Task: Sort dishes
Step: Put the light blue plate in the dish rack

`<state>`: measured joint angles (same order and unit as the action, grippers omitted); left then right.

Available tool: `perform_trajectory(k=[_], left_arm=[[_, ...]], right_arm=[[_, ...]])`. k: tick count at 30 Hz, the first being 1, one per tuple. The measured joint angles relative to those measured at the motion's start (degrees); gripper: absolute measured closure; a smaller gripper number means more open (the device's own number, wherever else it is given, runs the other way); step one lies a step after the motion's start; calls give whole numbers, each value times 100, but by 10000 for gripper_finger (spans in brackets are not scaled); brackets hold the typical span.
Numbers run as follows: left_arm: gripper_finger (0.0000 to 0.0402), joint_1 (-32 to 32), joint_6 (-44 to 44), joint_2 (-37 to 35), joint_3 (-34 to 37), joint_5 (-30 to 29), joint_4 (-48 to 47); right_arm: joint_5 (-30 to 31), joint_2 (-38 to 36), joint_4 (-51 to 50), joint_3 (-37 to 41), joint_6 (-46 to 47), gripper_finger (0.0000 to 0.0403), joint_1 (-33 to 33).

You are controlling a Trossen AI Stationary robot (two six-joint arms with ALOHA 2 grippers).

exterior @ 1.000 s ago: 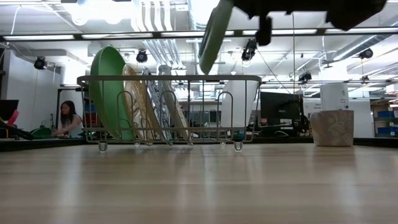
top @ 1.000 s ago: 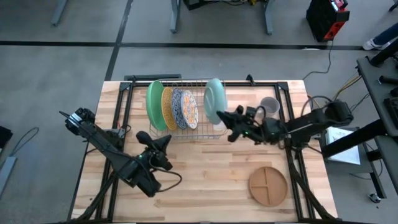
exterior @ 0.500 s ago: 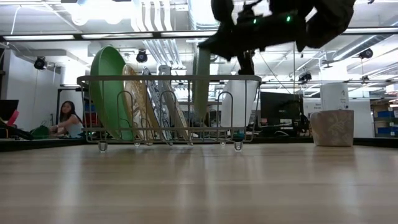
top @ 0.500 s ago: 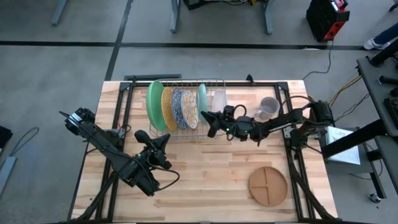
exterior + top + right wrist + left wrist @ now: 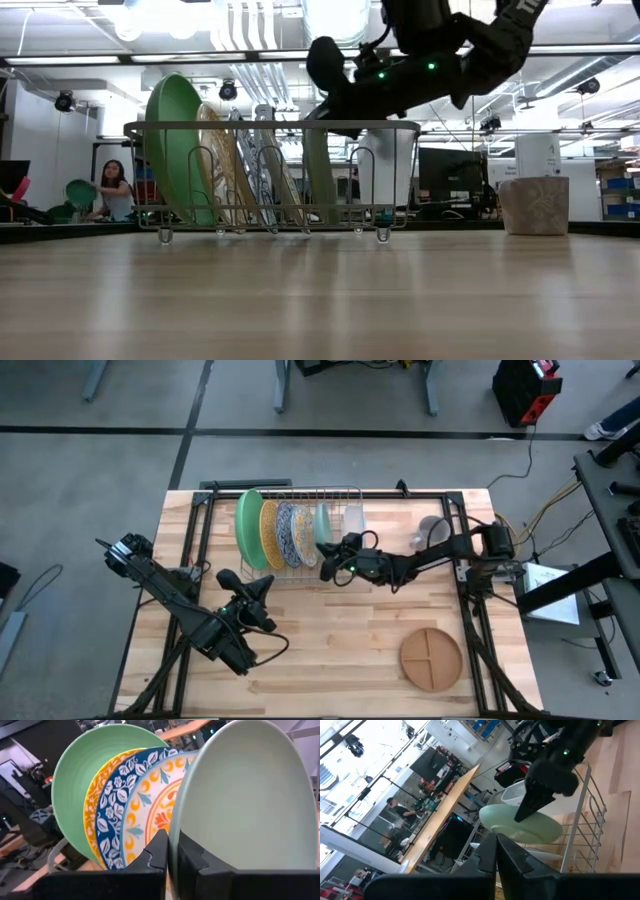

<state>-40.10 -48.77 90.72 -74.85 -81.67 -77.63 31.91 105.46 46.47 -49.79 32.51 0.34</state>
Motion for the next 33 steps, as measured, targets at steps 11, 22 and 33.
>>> perform_trajectory(k=[11,22,33], left_arm=[[401,0,0,0,-1,0,3],[401,0,0,0,-2,13,3],[401,0,0,0,0,15,5]], right_arm=[[282,115,-599,-399,45,381,-42],[263,115,-731,-467,48,324,-37],[250,115,-751,-465,19,274,-37]])
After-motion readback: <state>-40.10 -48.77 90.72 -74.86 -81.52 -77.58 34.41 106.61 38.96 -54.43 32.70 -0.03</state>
